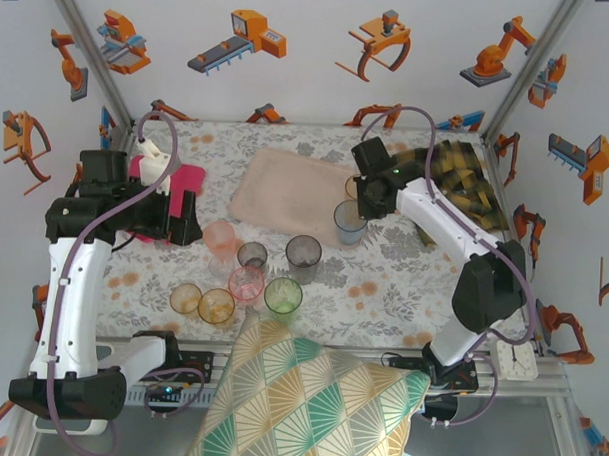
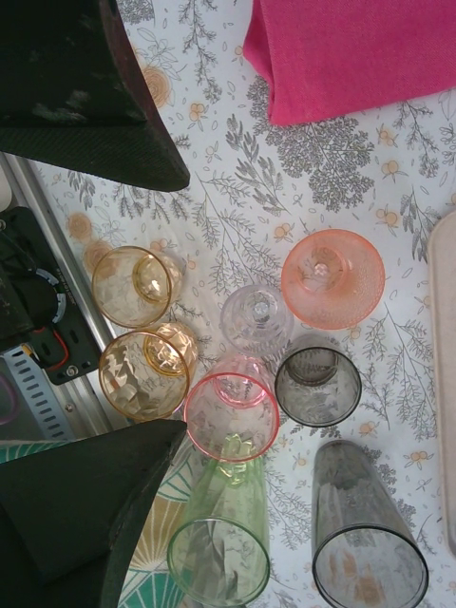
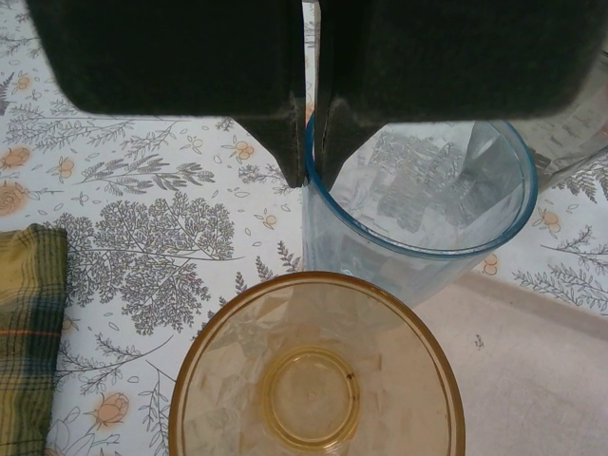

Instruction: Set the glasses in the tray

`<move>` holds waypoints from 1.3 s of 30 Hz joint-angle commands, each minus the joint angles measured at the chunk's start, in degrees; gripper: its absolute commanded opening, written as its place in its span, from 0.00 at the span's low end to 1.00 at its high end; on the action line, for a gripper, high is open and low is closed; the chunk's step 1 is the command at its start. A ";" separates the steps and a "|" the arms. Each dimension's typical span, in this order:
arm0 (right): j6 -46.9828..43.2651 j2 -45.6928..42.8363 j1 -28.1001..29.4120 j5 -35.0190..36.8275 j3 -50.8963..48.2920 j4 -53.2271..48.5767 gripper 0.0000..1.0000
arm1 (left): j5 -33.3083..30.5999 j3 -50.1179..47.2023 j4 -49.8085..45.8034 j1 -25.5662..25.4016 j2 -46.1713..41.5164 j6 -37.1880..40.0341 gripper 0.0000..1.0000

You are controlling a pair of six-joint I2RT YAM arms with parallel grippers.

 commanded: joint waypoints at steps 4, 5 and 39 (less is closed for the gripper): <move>-0.35 0.10 -0.45 -1.08 1.18 1.59 0.00 | 0.83 -0.26 -0.98 0.38 -0.59 0.70 0.97; -0.30 0.07 -0.53 -1.25 1.16 1.63 0.00 | 0.85 -0.24 -0.93 0.34 -0.59 0.70 0.97; -1.85 -2.53 -0.60 -3.56 3.67 -2.37 0.38 | -0.99 1.73 -0.88 -2.56 0.69 2.26 0.97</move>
